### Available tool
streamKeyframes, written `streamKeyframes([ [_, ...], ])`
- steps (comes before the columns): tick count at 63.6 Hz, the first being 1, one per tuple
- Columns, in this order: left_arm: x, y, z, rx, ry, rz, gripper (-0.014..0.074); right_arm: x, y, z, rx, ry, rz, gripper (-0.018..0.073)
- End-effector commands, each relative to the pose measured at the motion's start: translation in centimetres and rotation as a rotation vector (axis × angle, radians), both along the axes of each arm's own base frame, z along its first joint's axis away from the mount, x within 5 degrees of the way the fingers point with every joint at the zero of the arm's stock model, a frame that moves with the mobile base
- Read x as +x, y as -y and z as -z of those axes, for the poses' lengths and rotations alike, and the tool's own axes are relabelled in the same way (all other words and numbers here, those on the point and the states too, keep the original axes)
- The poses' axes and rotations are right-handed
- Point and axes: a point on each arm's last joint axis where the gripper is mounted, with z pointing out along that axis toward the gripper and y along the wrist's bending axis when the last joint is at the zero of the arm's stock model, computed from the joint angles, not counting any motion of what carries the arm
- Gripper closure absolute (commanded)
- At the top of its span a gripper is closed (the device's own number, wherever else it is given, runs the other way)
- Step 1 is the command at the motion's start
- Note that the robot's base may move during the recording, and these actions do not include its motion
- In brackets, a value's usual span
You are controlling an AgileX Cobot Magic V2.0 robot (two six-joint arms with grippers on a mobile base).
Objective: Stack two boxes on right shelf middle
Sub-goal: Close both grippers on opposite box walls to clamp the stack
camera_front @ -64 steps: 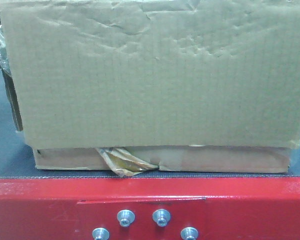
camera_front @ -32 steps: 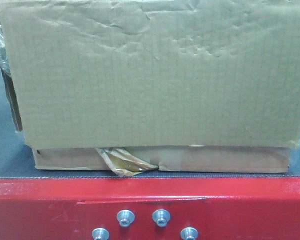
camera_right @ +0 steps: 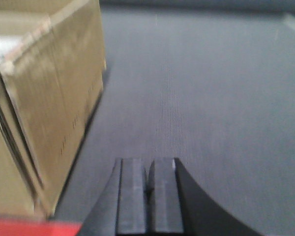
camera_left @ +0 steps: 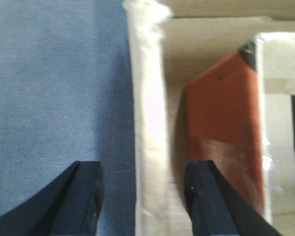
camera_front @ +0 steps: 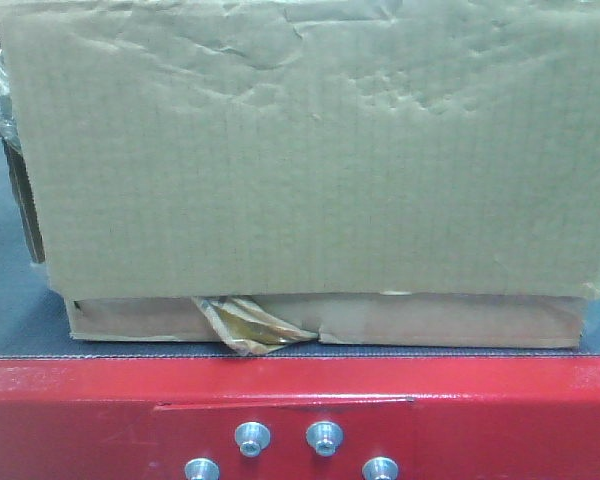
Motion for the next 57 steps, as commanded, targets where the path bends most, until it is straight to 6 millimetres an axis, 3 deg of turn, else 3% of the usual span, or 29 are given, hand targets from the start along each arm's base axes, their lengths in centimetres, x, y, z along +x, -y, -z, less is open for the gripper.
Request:
streamKeyframes([
  [1,0.1,-0.1,0.1,-0.004,-0.001,0.002,0.0311,0.9,0.0,-1.0,0.001,-0.101,-0.002,0.0721],
  [18,0.1,-0.2,0.1,0.000,0.001,0.002,0.0311,2.5,0.0,-1.7,0.051,-0.141,0.003,0.0721],
  [28,0.1,-0.2,0.1,-0.002,0.001,-0.005,0.0311,4.3,0.0,-4.6,0.106,-0.273,0.026,0.0700],
  [46,0.2,-0.2,0.1,-0.013,0.001,-0.036,0.0312,12.9,0.6,-10.9,0.142,-0.450,0.095,0.0699],
  [57,0.2,-0.3,0.1,-0.004,0.005,-0.038,0.0312,17.3,-0.2,-13.3,0.106,-0.508,0.107,0.0699],
])
